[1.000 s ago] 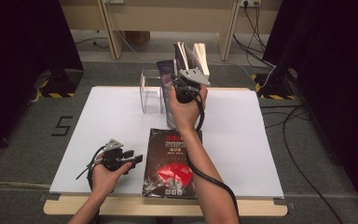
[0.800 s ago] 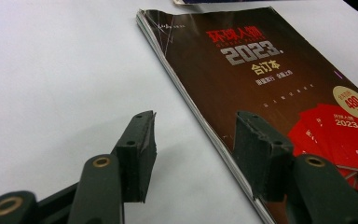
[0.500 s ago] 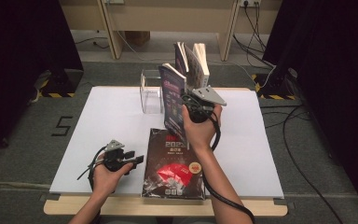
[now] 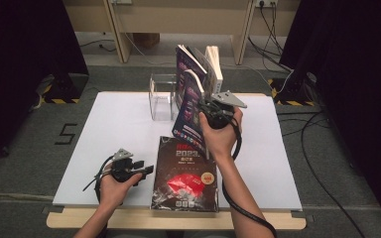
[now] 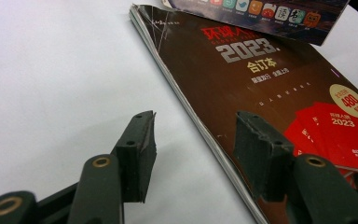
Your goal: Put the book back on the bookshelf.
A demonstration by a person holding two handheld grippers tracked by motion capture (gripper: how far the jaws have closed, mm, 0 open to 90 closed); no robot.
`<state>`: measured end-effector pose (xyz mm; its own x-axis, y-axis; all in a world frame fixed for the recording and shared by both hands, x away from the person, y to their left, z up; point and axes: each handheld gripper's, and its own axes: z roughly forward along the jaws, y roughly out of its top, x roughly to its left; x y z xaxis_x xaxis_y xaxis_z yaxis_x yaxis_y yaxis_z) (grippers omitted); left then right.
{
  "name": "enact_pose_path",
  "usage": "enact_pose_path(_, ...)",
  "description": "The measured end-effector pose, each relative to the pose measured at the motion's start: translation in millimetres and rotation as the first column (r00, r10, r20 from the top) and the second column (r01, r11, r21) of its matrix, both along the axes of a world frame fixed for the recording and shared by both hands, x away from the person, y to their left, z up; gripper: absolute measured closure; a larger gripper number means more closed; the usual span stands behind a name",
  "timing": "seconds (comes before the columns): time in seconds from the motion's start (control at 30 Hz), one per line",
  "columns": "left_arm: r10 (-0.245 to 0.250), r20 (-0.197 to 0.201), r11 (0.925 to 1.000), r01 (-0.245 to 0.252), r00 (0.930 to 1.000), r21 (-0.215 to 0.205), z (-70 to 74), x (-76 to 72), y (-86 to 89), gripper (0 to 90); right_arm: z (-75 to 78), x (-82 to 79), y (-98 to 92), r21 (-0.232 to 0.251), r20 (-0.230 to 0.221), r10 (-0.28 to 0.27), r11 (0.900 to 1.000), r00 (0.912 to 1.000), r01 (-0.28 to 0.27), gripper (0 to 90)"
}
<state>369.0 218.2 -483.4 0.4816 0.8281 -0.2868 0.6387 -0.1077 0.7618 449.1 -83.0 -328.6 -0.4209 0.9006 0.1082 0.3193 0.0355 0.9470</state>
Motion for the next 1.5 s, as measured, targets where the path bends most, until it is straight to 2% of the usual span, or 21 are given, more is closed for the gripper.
enact_pose_path(0.1, -0.002, -0.001, 1.0, 0.002, 1.0, 0.002, 0.5, -0.4, -0.2, 47.8, -0.8, 6.3, 0.0, -0.005, -0.023, -0.012, 1.0, 0.9997, 0.012, 68.4)
enact_pose_path(0.2, 0.0, 0.0, 1.0, 0.0, 1.0, -0.001, 0.3, -0.2, -0.1, 47.8, -1.9, 11.6, 0.2, -0.011, -0.049, -0.017, 1.0, 0.9987, 0.017, 69.0)
enact_pose_path(0.27, -0.001, 0.0, 1.0, 0.001, 1.0, -0.001, 0.4, -0.2, -0.1, 47.8, -1.8, 14.7, 0.7, -0.017, -0.069, -0.02, 1.0, 0.9974, 0.019, 70.6)
enact_pose_path(0.33, -0.002, -0.001, 1.0, 0.002, 1.0, 0.001, 0.7, -0.5, -0.1, 47.8, -0.9, 18.5, -0.4, -0.046, -0.087, -0.036, 0.998, 0.9956, 0.032, 77.5)
enact_pose_path(0.4, -0.001, 0.0, 1.0, 0.001, 1.0, -0.001, 0.4, -0.1, 0.2, 47.7, 1.2, 19.7, -1.9, -0.063, -0.103, -0.051, 0.997, 0.9934, 0.045, 80.8)
enact_pose_path(0.57, -0.007, -0.005, 1.0, 0.007, 1.0, 0.006, -0.5, 0.3, -0.8, 47.6, 7.1, 16.7, -6.1, -0.056, -0.131, -0.037, 0.998, 0.9906, 0.03, 82.8)
enact_pose_path(0.67, -0.01, -0.007, 0.9999, 0.011, 0.9999, 0.006, -0.9, 0.2, -1.5, 47.5, 11.1, 13.2, -8.9, -0.022, -0.119, -0.021, 1.0, 0.9927, 0.018, 82.9)
enact_pose_path(0.8, -0.007, -0.007, 1.0, 0.007, 1.0, 0.006, -1.7, 0.6, -1.8, 47.5, 20.4, 5.4, -6.4, 0.005, -0.073, 0.003, 1.0, 0.9973, -0.003, 83.0)
enact_pose_path(0.97, -0.007, -0.004, 1.0, 0.007, 1.0, 0.001, -1.4, 0.1, -1.1, 47.5, 25.2, 2.8, 1.7, 0.037, -0.029, 0.002, 0.999, 0.9996, -0.001, 83.0)
enact_pose_path(1.2, -0.002, -0.004, 1.0, 0.002, 1.0, 0.0, -0.3, 0.2, 1.5, 47.5, 29.2, 6.1, 13.0, 0.048, 0.013, -0.019, 0.999, 0.9997, 0.018, 83.0)
enact_pose_path(1.5, -0.001, -0.004, 1.0, 0.001, 1.0, -0.003, -1.0, 0.5, 1.4, 47.5, 33.5, 11.7, 21.5, 0.066, 0.032, -0.029, 0.997, 0.9991, 0.027, 83.0)
